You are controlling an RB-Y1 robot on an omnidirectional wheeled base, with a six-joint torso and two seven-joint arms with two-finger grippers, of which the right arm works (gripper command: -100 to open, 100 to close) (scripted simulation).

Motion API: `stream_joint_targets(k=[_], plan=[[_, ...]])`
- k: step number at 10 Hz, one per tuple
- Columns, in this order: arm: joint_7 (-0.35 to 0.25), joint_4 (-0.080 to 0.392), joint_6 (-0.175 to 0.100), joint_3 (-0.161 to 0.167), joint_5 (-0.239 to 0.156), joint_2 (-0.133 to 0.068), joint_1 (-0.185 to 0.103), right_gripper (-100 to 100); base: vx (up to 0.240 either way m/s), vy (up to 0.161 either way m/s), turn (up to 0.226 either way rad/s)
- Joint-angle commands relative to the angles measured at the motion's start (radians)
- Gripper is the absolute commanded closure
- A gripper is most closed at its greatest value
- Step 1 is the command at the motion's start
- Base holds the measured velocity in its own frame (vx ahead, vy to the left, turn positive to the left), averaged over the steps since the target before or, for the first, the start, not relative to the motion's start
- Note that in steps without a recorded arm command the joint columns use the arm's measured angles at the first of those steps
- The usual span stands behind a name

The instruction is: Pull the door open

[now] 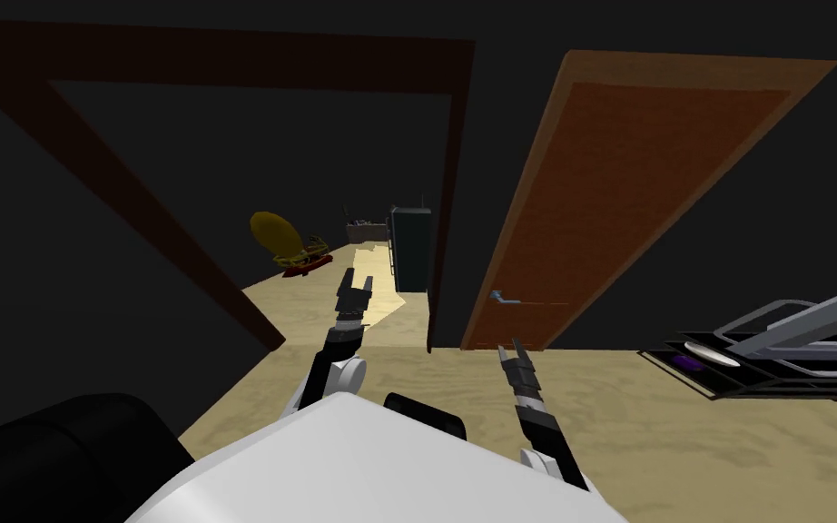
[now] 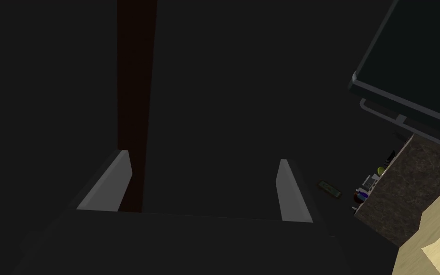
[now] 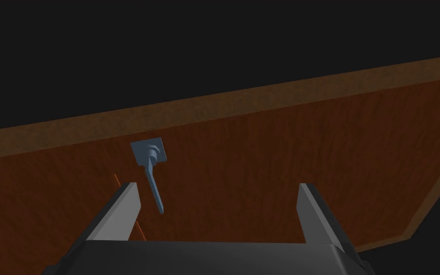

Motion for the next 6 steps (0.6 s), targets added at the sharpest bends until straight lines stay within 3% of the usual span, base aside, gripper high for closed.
stream_joint_targets(k=[1, 6], plan=[[-0.008, 0.036, -0.014, 0.004, -0.005, -0.011, -0.009, -100, 0.064, -0.095, 0.094], [-0.030, 0.154, -0.062, 0.016, -0.018, -0.043, -0.034, -100, 0.068, -0.090, 0.102]])
